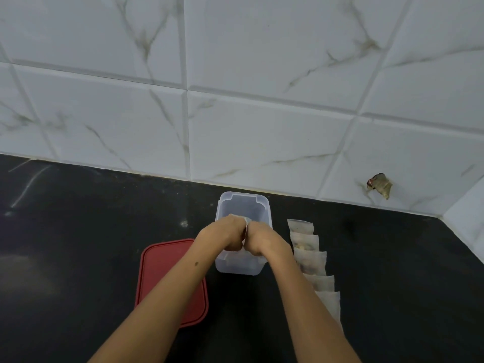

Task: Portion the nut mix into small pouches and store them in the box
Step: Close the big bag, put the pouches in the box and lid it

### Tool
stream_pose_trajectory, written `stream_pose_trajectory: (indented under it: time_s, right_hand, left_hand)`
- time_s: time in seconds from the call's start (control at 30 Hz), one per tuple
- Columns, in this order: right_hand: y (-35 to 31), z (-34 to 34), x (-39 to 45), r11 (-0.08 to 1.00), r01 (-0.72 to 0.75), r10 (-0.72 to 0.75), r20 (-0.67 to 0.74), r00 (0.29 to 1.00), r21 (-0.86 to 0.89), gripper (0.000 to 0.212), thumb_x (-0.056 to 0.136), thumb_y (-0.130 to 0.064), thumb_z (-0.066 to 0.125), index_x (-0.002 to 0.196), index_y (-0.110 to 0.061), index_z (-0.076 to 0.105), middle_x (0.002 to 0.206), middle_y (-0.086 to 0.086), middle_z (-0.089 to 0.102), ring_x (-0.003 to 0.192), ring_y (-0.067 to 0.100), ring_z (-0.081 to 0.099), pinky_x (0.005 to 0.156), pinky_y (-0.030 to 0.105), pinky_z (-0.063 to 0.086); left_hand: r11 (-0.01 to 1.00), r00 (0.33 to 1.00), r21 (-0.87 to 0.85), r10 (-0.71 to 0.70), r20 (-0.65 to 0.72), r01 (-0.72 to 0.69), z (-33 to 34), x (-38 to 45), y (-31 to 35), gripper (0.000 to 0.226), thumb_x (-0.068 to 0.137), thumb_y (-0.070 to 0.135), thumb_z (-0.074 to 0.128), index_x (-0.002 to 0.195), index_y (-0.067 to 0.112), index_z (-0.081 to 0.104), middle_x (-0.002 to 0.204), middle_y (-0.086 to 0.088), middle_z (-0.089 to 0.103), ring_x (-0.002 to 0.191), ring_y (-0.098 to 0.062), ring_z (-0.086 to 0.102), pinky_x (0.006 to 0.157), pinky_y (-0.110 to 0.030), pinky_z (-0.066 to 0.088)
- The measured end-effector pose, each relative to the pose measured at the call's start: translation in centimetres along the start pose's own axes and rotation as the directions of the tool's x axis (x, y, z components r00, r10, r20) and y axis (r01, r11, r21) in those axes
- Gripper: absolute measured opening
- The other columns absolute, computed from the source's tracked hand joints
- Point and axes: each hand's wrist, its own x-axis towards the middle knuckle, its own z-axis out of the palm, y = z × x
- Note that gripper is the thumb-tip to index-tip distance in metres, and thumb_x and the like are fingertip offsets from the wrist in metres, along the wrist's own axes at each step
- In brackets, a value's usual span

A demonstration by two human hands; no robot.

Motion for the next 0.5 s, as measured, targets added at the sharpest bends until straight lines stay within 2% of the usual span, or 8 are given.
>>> stream_pose_trajectory:
  time_s: [0.07,0.13,0.23,0.3,0.37,0.4,0.5]
  right_hand:
    - [0.8,-0.1,-1.1,0.993,0.085,-0.071,-0.157,0.985,0.083,0.029,0.094,-0.008,0.051,0.122,-0.008,0.058,0.106,0.010,0.059,0.091,0.021,0.057,0.076,0.030,0.045]
    - [2.4,-0.4,-3.1,0.977,0.183,-0.141,-0.315,0.938,0.108,0.024,0.093,-0.011,0.053,0.113,-0.011,0.065,0.102,0.008,0.064,0.080,0.019,0.054,0.071,0.029,0.043]
    - [5.7,-1.4,-6.2,0.931,0.265,-0.143,-0.415,0.899,0.252,0.025,0.091,-0.018,0.060,0.115,-0.016,0.067,0.111,0.004,0.068,0.097,0.017,0.063,0.082,0.027,0.049]
    - [8.6,-1.9,-8.1,0.894,0.279,-0.100,-0.452,0.887,0.350,0.026,0.090,-0.022,0.063,0.116,-0.018,0.066,0.111,-0.002,0.067,0.100,0.011,0.062,0.086,0.025,0.047]
    - [12.2,-1.5,-9.4,0.857,0.244,0.007,-0.485,0.875,0.453,0.026,0.089,-0.023,0.064,0.114,-0.021,0.066,0.111,-0.005,0.066,0.100,0.008,0.061,0.090,0.027,0.048]
    - [13.8,-0.9,-9.7,0.839,0.217,0.065,-0.488,0.871,0.499,0.024,0.089,-0.022,0.064,0.113,-0.022,0.066,0.110,-0.005,0.066,0.098,0.007,0.060,0.088,0.027,0.048]
    - [18.4,1.9,-9.9,0.788,0.119,0.219,-0.455,0.863,0.604,0.020,0.089,-0.023,0.064,0.107,-0.017,0.068,0.102,0.000,0.068,0.090,0.009,0.060,0.081,0.025,0.047]
  left_hand:
    - [0.998,0.996,-0.067,0.013,-0.086,-0.018,0.0,-0.2,-0.1,0.042,0.088,-0.001,0.055,0.128,0.010,0.056,0.128,-0.010,0.059,0.111,-0.025,0.060,0.095,-0.036,0.050]
    - [0.988,0.979,-0.146,0.009,-0.204,-0.040,0.1,-0.9,0.3,0.037,0.088,0.000,0.053,0.123,0.011,0.061,0.124,-0.009,0.062,0.107,-0.024,0.062,0.093,-0.037,0.052]
    - [0.940,0.880,-0.293,0.015,-0.476,-0.174,0.4,-2.6,2.1,0.026,0.091,0.009,0.057,0.115,0.008,0.066,0.113,-0.005,0.068,0.098,-0.018,0.064,0.090,-0.029,0.051]
    - [0.861,0.810,-0.419,-0.014,-0.586,-0.288,1.3,-4.0,3.9,0.019,0.090,0.015,0.062,0.108,0.011,0.068,0.100,0.000,0.070,0.086,-0.012,0.065,0.082,-0.023,0.051]
    - [0.757,0.786,-0.546,-0.070,-0.614,-0.359,2.8,-4.8,5.8,0.009,0.088,0.018,0.066,0.097,0.016,0.069,0.084,0.006,0.068,0.073,-0.007,0.063,0.071,-0.019,0.051]
    - [0.708,0.796,-0.602,-0.095,-0.598,-0.368,3.7,-5.0,6.7,0.004,0.087,0.018,0.068,0.091,0.019,0.067,0.079,0.008,0.066,0.070,-0.008,0.063,0.068,-0.021,0.052]
    - [0.613,0.896,-0.749,-0.145,-0.421,-0.252,7.3,-5.0,9.9,0.007,0.087,0.022,0.068,0.089,0.026,0.063,0.080,0.008,0.065,0.076,-0.006,0.064,0.068,-0.021,0.053]
